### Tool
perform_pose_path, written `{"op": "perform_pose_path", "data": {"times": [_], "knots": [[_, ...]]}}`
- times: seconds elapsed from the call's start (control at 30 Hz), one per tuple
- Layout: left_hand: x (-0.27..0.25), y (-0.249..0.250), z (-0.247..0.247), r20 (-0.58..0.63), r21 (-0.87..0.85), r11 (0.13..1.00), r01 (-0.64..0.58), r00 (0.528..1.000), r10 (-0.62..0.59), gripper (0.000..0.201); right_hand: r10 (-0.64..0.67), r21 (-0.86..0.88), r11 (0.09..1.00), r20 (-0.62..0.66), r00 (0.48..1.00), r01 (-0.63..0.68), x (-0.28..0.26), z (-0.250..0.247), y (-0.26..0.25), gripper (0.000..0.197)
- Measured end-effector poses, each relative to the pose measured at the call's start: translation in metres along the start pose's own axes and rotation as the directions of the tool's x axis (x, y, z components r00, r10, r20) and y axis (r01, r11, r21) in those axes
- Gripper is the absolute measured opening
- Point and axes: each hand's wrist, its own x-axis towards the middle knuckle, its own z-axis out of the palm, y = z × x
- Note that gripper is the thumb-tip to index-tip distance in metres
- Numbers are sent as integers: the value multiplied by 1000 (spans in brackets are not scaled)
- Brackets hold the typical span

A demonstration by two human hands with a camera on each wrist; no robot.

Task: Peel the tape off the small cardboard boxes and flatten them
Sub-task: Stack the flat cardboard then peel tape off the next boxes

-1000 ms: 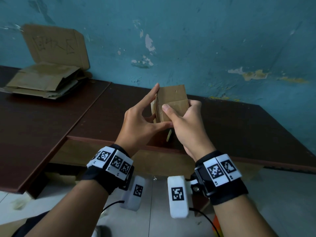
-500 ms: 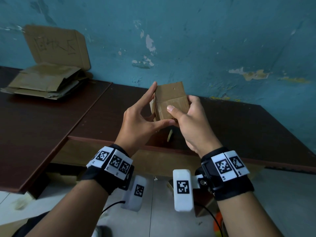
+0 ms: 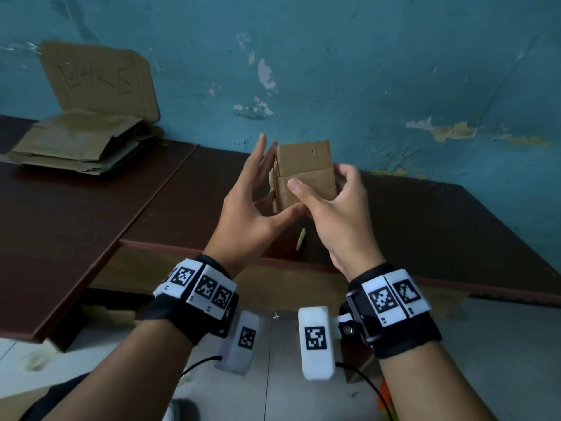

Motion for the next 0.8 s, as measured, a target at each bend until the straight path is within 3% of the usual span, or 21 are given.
{"op": "perform_pose_path", "data": {"times": [0.13,0.23,0.43,0.8], "knots": [[0,-4,1,19,-96,991,98,995,-97,87,-17,-64,998,17,1000,18,5,1,4,59],[3,-7,2,48,-37,989,141,989,-139,73,-22,-51,998,77,997,26,3,3,8,42],[4,-13,6,54,78,989,129,990,-134,71,-52,0,999,122,991,52,0,0,6,28],[3,-10,3,-18,-86,985,150,988,-152,53,-69,-36,996,187,980,77,3,-3,7,29]]}}
